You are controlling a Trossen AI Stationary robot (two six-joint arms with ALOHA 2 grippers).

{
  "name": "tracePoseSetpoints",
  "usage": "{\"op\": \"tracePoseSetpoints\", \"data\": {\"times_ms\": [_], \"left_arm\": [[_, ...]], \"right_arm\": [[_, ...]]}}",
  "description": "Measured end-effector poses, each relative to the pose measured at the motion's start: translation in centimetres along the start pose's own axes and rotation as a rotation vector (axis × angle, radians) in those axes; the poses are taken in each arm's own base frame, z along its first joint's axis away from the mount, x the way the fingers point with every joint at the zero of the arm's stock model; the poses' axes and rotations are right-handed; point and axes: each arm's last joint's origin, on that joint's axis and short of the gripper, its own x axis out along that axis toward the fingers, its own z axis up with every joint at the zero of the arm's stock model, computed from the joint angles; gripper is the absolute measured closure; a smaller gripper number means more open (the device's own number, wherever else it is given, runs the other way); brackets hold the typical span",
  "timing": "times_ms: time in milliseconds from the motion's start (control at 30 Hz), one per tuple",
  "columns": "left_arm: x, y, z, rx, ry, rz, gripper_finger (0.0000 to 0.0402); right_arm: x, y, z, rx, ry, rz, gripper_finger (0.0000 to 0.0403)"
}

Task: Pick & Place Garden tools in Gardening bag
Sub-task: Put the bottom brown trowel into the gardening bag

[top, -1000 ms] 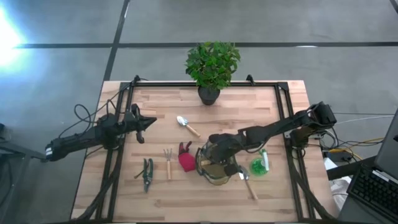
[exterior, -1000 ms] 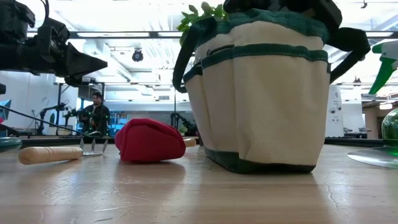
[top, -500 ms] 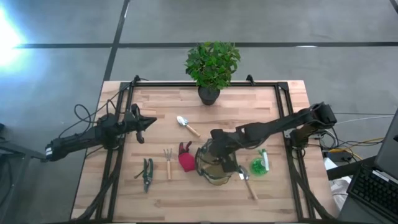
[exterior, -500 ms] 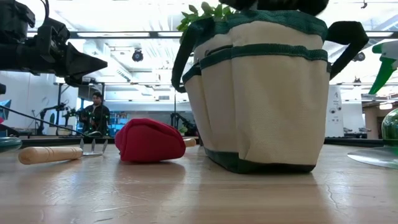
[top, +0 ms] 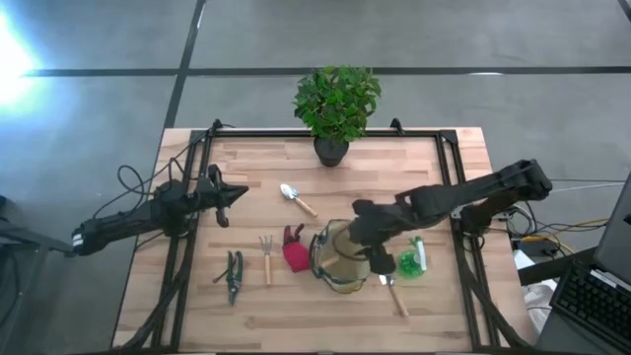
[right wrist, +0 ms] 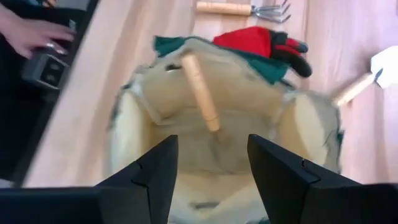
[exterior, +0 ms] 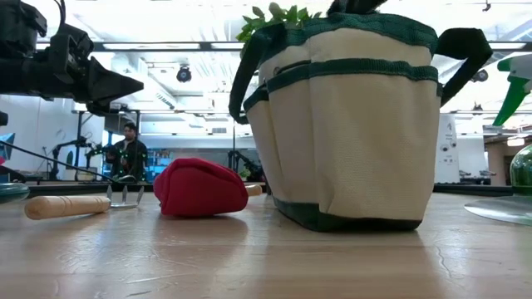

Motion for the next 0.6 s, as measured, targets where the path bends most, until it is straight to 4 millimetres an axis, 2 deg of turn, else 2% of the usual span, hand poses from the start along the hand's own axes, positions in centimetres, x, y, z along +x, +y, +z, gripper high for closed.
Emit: {"op": "tracePoseSetpoints", "data": {"times_ms": [333, 600], "left_arm": [[0.0, 0.0, 0.0, 0.0, 0.001, 0.0, 0.0399], [0.0, 0.0, 0.0, 0.0, 0.001, 0.0, 0.0399]], "right_arm": [[-2.2, 4.6, -1.3, 0.092, -0.037, -0.035, 0.0255], [-2.2, 7.5, -3.2, 0.33, 0.025, -0.109, 0.0266]]}}
